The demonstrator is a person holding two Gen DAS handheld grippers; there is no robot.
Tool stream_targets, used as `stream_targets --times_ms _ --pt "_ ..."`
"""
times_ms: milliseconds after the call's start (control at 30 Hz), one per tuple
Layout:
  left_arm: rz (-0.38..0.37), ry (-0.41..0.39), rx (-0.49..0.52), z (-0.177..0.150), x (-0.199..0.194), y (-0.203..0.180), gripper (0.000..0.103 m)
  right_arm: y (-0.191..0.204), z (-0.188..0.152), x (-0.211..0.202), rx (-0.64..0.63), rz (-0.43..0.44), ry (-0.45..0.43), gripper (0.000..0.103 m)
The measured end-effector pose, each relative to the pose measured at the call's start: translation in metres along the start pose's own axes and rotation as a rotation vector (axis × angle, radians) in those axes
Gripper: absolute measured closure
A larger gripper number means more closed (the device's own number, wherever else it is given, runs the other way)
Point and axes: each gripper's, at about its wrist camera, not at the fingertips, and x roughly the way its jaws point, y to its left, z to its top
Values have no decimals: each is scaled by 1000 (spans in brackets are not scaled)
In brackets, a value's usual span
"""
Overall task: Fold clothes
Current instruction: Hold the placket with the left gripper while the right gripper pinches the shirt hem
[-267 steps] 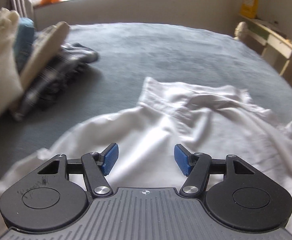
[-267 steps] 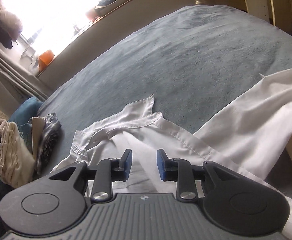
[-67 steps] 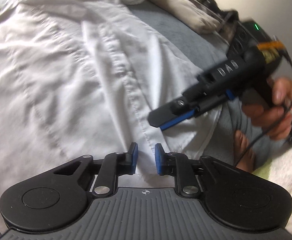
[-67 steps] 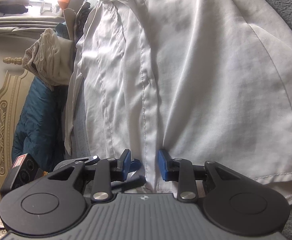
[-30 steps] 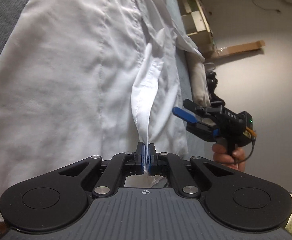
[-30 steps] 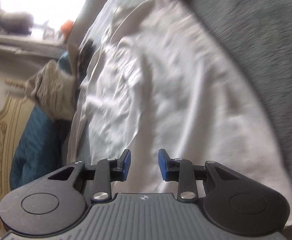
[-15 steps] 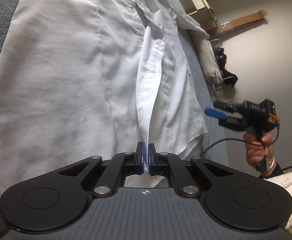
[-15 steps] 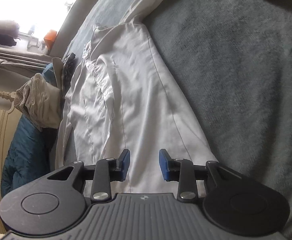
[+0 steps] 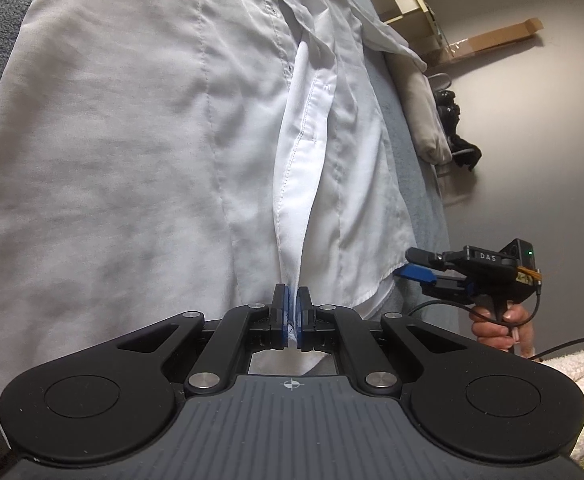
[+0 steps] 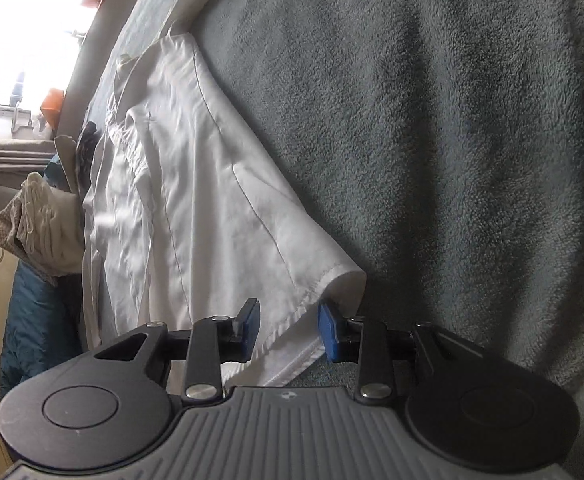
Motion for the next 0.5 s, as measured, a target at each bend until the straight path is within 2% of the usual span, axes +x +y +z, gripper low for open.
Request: stream_targets --times_ms 133,167,200,267,367,500 --pt "-8 8 -10 -1 2 1 102 -2 0 -2 5 6 -65 71" --pt "-10 12 -13 -1 3 1 102 -3 -1 -3 3 9 -80 77" --pt "-12 17 -13 -1 4 0 103 -3 -1 -4 0 12 -95 91" --pt "-18 34 -8 -1 8 -2 103 -2 -3 -9 -10 23 -130 99" --pt "-32 63 5 -1 15 -7 103 -2 -3 -20 -16 30 -206 101" --pt "-37 110 47 -3 29 -15 103 -12 -1 -31 42 36 -293 102"
